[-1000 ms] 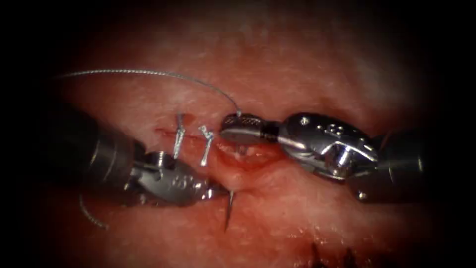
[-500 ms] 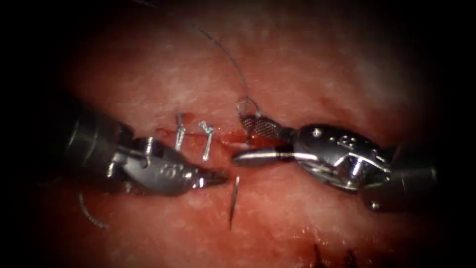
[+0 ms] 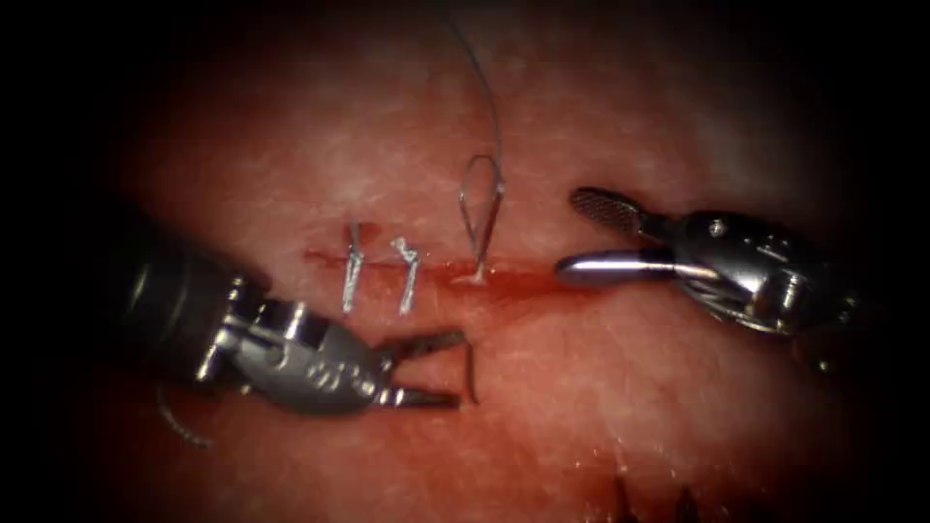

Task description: Wound Closure

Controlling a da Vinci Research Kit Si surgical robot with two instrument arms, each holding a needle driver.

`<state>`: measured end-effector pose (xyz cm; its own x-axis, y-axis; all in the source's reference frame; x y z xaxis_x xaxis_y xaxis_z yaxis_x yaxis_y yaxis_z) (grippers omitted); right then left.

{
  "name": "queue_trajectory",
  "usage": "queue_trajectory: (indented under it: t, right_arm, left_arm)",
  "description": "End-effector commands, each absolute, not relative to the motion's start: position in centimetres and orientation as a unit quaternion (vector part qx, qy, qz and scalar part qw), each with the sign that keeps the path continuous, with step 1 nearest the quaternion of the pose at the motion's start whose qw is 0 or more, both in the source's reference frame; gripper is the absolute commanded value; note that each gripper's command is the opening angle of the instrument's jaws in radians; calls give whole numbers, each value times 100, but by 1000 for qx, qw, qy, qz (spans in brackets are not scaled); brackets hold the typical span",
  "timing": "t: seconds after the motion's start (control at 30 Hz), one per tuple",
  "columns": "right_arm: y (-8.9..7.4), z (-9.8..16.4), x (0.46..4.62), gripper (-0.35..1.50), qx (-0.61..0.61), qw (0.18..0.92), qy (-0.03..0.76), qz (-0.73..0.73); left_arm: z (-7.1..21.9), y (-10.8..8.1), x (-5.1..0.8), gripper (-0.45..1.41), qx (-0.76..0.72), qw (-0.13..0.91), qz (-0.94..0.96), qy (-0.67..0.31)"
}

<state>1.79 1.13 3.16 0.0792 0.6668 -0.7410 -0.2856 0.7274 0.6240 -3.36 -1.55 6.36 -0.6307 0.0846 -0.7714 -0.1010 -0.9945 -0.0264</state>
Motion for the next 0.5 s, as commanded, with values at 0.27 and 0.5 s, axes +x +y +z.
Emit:
queue_trajectory:
  t: [0.27,0.5]
  right_arm:
    - [99,329,191,103,158,715,594,333]
    - [97,331,195,93,155,716,594,333]
  left_arm:
    - [646,-168,-356,5,-436,39,899,5]
    - [647,-162,-354,-45,-441,35,897,6]
